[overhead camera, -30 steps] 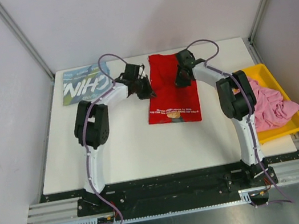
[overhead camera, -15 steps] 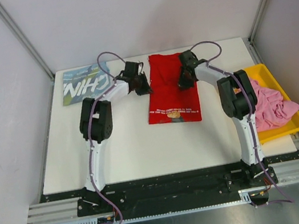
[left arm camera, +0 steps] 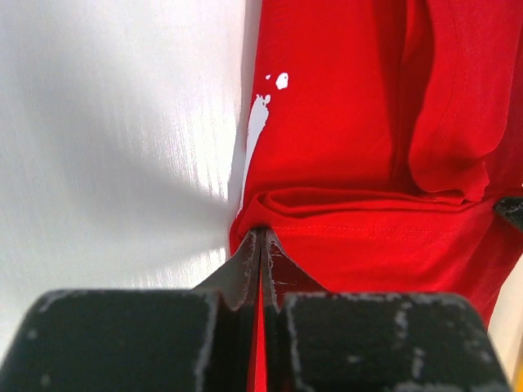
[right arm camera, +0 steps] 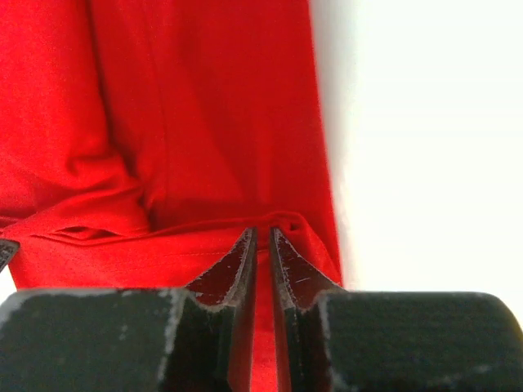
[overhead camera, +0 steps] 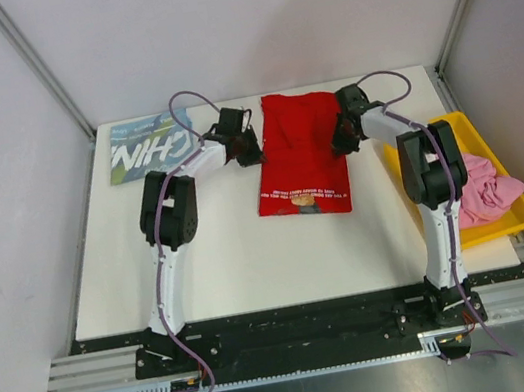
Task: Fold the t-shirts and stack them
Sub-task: Fold the folded rectangular tshirt in 1/3 of the way
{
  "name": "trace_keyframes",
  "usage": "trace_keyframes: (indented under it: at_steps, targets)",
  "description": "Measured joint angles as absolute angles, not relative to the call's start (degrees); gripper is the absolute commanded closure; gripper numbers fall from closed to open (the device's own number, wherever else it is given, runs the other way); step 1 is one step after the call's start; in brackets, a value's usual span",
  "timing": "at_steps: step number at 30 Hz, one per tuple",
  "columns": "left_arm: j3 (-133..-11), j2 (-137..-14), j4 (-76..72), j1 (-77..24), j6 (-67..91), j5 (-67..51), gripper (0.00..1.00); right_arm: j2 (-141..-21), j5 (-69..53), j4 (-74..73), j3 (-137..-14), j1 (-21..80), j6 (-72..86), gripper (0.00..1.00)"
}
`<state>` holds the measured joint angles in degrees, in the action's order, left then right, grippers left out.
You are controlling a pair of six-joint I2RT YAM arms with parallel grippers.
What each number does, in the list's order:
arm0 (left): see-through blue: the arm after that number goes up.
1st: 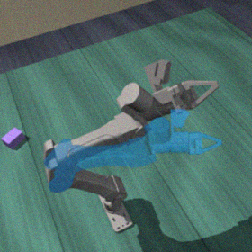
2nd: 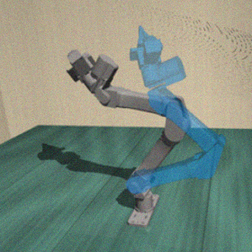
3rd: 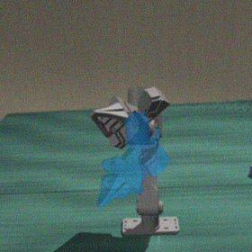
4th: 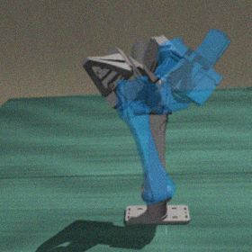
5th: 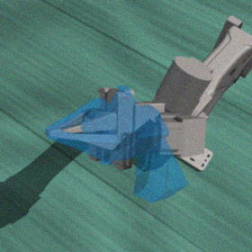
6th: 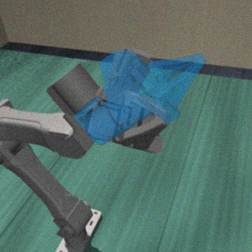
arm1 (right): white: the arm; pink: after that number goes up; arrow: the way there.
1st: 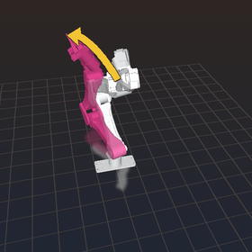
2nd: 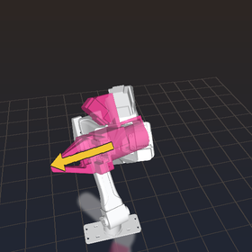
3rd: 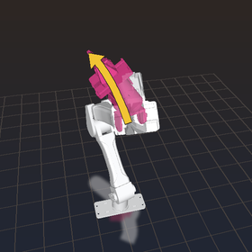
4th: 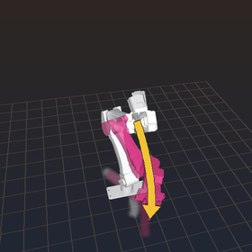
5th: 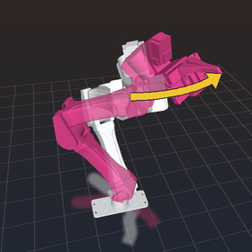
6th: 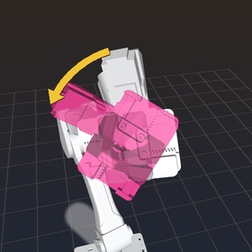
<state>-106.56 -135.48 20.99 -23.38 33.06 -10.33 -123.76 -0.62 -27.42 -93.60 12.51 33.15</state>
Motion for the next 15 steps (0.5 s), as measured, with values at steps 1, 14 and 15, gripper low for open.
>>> trace_keyframes:
  at_steps: [1, 14, 15]
  targets:
    - [-106.56, -135.48, 20.97, -23.38, 33.06, -10.28, 0.98, -123.76, -0.84, -27.38, -93.49, 12.14, 33.01, 0.84]
    - [-106.5, -135.46, 20.67, -23.35, 33.04, -10.22, 0.95, -124.09, -2.0, -29.47, -98.19, 9.63, 30.02, 0.79]
    - [-106.5, -135.46, 20.67, -23.35, 33.04, -10.22, 0.95, -124.07, -2.0, -29.8, -99.46, 9.63, 29.87, 0.78]
